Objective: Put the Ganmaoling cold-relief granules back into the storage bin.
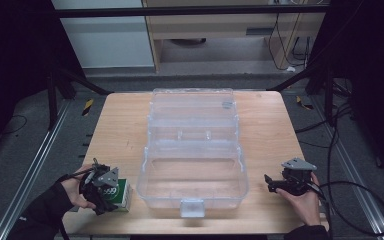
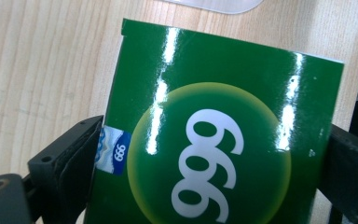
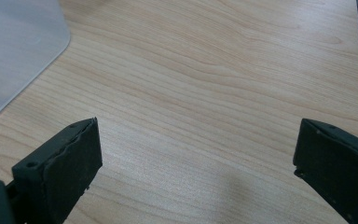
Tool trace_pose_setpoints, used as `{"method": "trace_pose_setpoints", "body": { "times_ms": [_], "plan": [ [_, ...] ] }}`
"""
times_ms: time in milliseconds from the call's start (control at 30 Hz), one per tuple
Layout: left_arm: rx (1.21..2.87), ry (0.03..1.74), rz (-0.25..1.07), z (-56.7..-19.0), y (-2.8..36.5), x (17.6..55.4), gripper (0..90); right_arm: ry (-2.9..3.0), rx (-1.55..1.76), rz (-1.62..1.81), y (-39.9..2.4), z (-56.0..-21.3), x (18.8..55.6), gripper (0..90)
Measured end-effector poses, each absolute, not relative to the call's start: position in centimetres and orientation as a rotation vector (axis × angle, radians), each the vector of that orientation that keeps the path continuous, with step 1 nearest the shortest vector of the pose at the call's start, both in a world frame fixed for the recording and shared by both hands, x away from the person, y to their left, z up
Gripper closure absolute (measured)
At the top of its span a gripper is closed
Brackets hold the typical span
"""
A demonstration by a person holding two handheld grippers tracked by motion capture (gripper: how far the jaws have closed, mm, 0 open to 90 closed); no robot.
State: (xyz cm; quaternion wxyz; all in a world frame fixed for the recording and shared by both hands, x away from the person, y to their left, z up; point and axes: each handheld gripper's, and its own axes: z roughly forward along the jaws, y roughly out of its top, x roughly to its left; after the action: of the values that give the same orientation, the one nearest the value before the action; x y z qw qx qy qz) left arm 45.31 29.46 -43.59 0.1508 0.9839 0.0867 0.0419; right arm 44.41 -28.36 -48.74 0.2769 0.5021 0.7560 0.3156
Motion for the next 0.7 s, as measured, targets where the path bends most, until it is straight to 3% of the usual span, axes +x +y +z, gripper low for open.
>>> {"method": "trace_pose_setpoints", "body": {
  "times_ms": [400,700],
  "plan": [
    [2.818,0.260,0.108,-43.47,29.69,45.25,13.7,2.035,1.347,0.843,-28.36,-48.75,44.42,1.5],
    [2.805,0.307,0.073,-42.88,29.58,45.04,15.0,2.039,1.348,0.842,-28.33,-48.78,44.42,1.5]
  ]
}}
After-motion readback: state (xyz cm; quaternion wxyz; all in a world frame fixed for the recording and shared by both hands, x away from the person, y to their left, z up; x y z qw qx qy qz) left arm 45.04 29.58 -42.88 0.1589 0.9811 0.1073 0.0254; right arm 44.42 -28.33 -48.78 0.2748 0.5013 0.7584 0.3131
